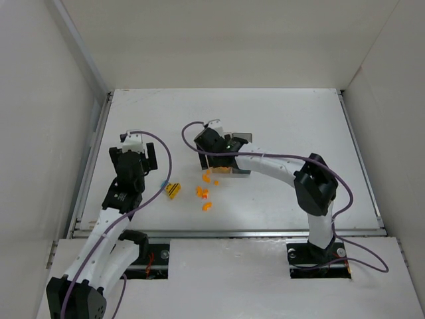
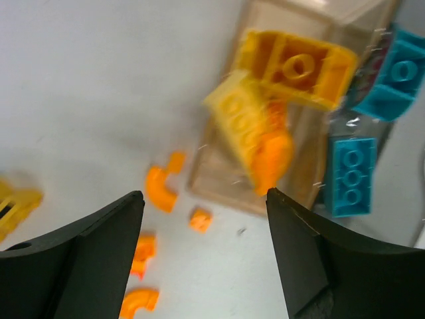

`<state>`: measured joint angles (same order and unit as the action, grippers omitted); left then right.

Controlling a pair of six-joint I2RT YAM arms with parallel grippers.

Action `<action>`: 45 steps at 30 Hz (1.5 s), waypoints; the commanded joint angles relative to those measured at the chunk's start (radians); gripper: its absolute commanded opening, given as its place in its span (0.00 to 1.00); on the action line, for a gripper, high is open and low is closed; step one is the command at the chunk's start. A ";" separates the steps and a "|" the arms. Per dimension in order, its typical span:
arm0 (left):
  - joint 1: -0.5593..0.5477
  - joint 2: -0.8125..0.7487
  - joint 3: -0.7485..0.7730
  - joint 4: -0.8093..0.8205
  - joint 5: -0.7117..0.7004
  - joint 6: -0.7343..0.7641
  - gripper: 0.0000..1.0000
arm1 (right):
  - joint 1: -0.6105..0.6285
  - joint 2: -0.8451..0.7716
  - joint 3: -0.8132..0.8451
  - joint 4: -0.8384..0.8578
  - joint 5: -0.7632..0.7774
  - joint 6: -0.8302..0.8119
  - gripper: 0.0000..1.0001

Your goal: Sort the legos into containers by color

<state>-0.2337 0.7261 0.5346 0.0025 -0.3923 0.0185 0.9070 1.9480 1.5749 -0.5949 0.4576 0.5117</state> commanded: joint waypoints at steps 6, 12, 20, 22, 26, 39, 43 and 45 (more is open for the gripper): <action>0.002 0.055 0.028 0.117 -0.020 0.015 0.79 | 0.099 -0.042 -0.111 0.170 -0.378 -0.037 0.64; 0.002 0.064 0.038 0.111 -0.011 -0.003 0.79 | 0.130 0.032 -0.064 0.152 -0.355 -0.038 0.61; 0.023 0.055 0.047 0.093 0.001 -0.017 0.79 | 0.139 0.117 -0.019 0.112 -0.327 -0.067 0.62; 0.023 0.046 0.047 0.093 0.001 -0.017 0.79 | 0.139 0.117 -0.032 0.112 -0.327 -0.067 0.59; 0.023 0.045 0.047 0.093 0.001 -0.026 0.79 | 0.173 0.161 -0.029 0.086 -0.303 -0.067 0.51; 0.023 0.018 0.057 0.030 -0.017 -0.017 0.79 | 0.194 0.074 0.033 0.099 -0.194 -0.003 0.00; 0.023 0.018 0.067 0.011 -0.017 -0.017 0.79 | 0.133 -0.050 0.028 0.139 -0.123 0.063 0.00; 0.023 0.018 0.067 0.011 -0.017 -0.017 0.79 | 0.102 -0.081 0.016 0.123 -0.018 0.073 0.00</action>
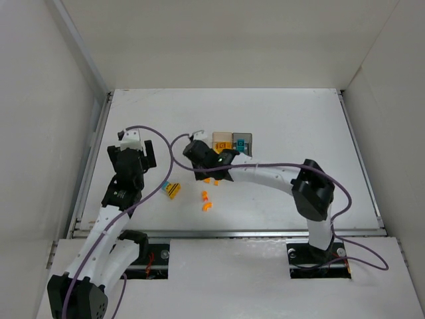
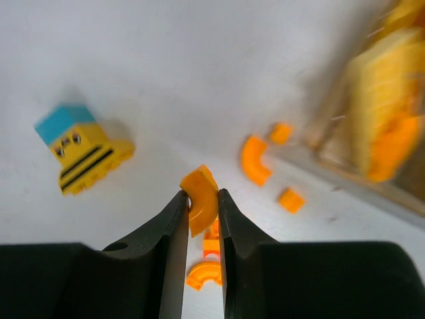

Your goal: Sort the legos into containers by color

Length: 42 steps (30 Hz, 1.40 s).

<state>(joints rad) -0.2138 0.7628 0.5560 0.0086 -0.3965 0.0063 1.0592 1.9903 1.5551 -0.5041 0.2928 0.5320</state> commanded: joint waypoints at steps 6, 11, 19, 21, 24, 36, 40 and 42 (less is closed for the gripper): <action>0.004 -0.019 0.045 0.005 0.036 -0.014 0.79 | -0.142 -0.079 0.097 -0.120 0.285 0.052 0.00; 0.004 -0.010 0.045 -0.005 0.123 0.026 0.79 | -0.205 -0.070 0.066 -0.096 0.267 0.052 0.00; 0.004 0.033 0.055 -0.035 0.438 0.208 0.79 | -0.228 -0.050 0.036 -0.045 0.180 0.017 0.36; 0.004 0.042 0.055 -0.045 0.498 0.236 0.79 | -0.228 -0.050 0.026 -0.045 0.180 0.006 0.42; 0.004 0.065 0.055 -0.045 0.605 0.322 0.79 | -0.228 -0.050 0.026 -0.045 0.169 -0.013 0.53; -0.051 0.289 0.114 0.042 1.054 0.697 0.69 | -0.228 -0.250 -0.110 0.082 -0.019 -0.102 0.63; -0.062 0.424 0.249 0.021 1.036 0.576 0.62 | -0.191 -0.344 -0.279 0.164 -0.090 -0.055 0.63; -0.062 0.434 0.249 0.060 1.004 0.516 0.58 | -0.144 -0.328 -0.309 0.132 -0.057 0.001 0.59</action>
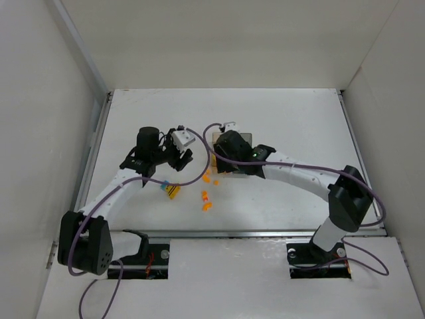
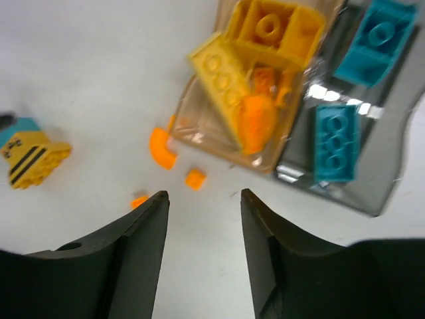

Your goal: Sort the legos into containers by color

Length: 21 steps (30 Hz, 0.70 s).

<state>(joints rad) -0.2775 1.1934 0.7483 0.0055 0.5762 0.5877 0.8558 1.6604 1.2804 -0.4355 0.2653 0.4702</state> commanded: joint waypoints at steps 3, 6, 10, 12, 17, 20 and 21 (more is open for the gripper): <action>0.011 -0.070 -0.029 0.160 -0.030 -0.144 0.57 | 0.107 0.068 -0.046 0.017 -0.005 0.122 0.47; 0.011 -0.147 -0.082 0.180 -0.117 -0.212 0.59 | 0.127 0.104 -0.056 0.037 0.014 0.205 0.46; 0.011 -0.195 -0.095 0.134 -0.187 -0.272 0.60 | 0.127 0.177 -0.032 0.037 0.066 0.280 0.48; 0.011 -0.205 -0.104 0.125 -0.213 -0.288 0.60 | 0.127 0.203 -0.010 0.026 0.081 0.291 0.50; 0.011 -0.224 -0.104 0.088 -0.236 -0.341 0.60 | 0.127 0.278 0.030 -0.014 0.132 0.321 0.50; 0.011 -0.236 -0.104 0.088 -0.245 -0.350 0.61 | 0.127 0.301 0.039 -0.014 0.132 0.331 0.48; 0.011 -0.236 -0.104 0.088 -0.245 -0.350 0.61 | 0.127 0.315 0.039 -0.014 0.132 0.331 0.46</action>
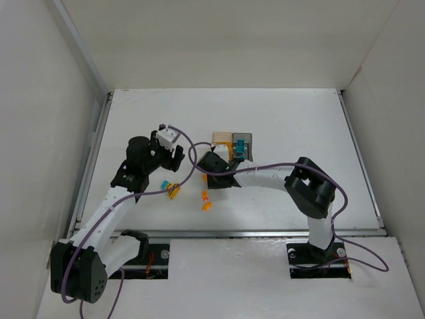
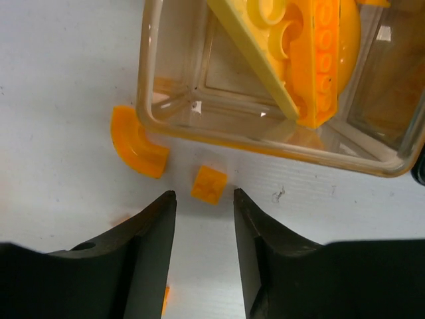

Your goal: Sort the legos into containers by color

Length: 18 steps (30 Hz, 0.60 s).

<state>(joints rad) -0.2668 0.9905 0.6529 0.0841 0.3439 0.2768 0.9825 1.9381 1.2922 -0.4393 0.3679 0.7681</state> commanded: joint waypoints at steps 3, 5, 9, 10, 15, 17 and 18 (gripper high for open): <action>0.000 -0.033 -0.009 0.009 -0.025 -0.015 0.61 | 0.019 0.059 0.045 -0.019 0.039 0.033 0.44; 0.000 -0.033 -0.009 0.009 -0.034 -0.014 0.61 | 0.019 0.074 0.054 -0.030 0.039 0.033 0.40; 0.000 -0.024 0.002 0.009 -0.043 -0.005 0.61 | 0.019 0.085 0.055 -0.048 0.081 0.042 0.25; 0.000 -0.024 0.002 0.009 -0.052 -0.005 0.61 | 0.019 0.085 0.055 -0.049 0.094 0.042 0.21; 0.000 -0.024 0.002 0.009 -0.062 -0.005 0.61 | 0.028 0.049 0.044 -0.038 0.085 -0.001 0.00; 0.000 -0.033 0.011 0.009 -0.071 -0.005 0.61 | 0.041 -0.031 0.012 0.025 0.060 -0.055 0.00; 0.000 -0.033 0.011 0.009 -0.095 -0.005 0.61 | 0.054 -0.066 -0.007 0.059 0.051 -0.123 0.00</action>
<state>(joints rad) -0.2668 0.9833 0.6491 0.0776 0.2825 0.2710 1.0019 1.9671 1.3239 -0.4255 0.4351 0.7532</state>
